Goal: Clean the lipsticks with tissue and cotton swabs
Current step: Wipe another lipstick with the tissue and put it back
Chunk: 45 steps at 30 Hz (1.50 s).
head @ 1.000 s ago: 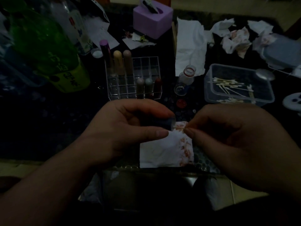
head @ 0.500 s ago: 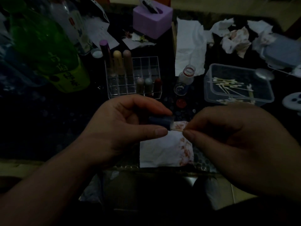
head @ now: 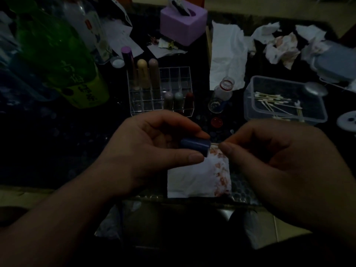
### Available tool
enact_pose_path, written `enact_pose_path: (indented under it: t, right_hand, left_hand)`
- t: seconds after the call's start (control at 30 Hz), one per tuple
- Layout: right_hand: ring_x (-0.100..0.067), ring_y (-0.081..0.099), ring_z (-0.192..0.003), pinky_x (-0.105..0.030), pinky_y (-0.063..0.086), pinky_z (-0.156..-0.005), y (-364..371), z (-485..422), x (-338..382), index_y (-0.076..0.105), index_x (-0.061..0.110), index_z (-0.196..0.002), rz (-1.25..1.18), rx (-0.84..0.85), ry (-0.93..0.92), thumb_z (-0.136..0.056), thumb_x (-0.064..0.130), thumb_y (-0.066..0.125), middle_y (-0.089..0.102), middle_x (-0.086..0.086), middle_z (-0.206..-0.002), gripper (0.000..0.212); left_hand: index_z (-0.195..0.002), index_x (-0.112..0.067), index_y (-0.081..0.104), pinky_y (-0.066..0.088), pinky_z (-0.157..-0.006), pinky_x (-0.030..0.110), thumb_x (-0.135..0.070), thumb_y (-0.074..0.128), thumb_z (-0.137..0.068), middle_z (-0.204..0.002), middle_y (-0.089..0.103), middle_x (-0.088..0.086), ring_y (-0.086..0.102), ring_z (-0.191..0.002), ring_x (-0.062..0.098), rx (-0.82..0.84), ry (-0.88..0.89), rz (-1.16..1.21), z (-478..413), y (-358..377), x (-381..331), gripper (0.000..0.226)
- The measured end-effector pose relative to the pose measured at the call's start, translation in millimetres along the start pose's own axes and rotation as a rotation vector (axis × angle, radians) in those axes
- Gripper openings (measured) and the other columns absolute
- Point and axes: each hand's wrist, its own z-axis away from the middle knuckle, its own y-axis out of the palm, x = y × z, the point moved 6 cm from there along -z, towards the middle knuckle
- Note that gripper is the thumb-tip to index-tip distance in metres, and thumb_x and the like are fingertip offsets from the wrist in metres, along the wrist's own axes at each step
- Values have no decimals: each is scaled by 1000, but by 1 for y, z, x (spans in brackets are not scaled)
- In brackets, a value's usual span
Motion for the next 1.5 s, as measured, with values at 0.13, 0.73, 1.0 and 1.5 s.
enact_pose_path:
  t: [0.13,0.73,1.0,1.5]
  right_hand:
    - [0,61,-63,-12,46,-57,7,0,-2,69,30,-71,26,100,34,-79,41,63,63,15,-64,14]
    - [-10,61,-58,-16,45,-53,10,-17,-42,70,22,-76,-289,139,228,-86,26,66,68,2,-67,12]
    - [-9,55,-46,-16,42,-46,31,-24,-48,67,16,-79,-321,151,330,-96,18,60,66,-4,-58,18]
    - [-11,45,-43,-16,38,-43,37,-20,-56,67,13,-81,-429,134,434,-97,19,58,67,-3,-60,19]
  left_hand:
    - [-79,-21,78,59,-71,22,-8,79,-48,-88,78,3,76,-87,17,-7,-3,9,2,0,-2,34]
    - [-85,-22,75,52,-55,13,-32,79,-71,-73,75,-1,70,-61,9,-294,-99,-509,3,-50,0,17]
    - [-99,-28,71,38,-61,7,-25,80,-83,-85,56,-16,56,-69,2,-435,-52,-937,-18,-69,38,18]
    - [-120,-19,67,40,-86,21,-25,79,-81,-110,60,-2,54,-99,12,-393,26,-1001,-40,-58,65,41]
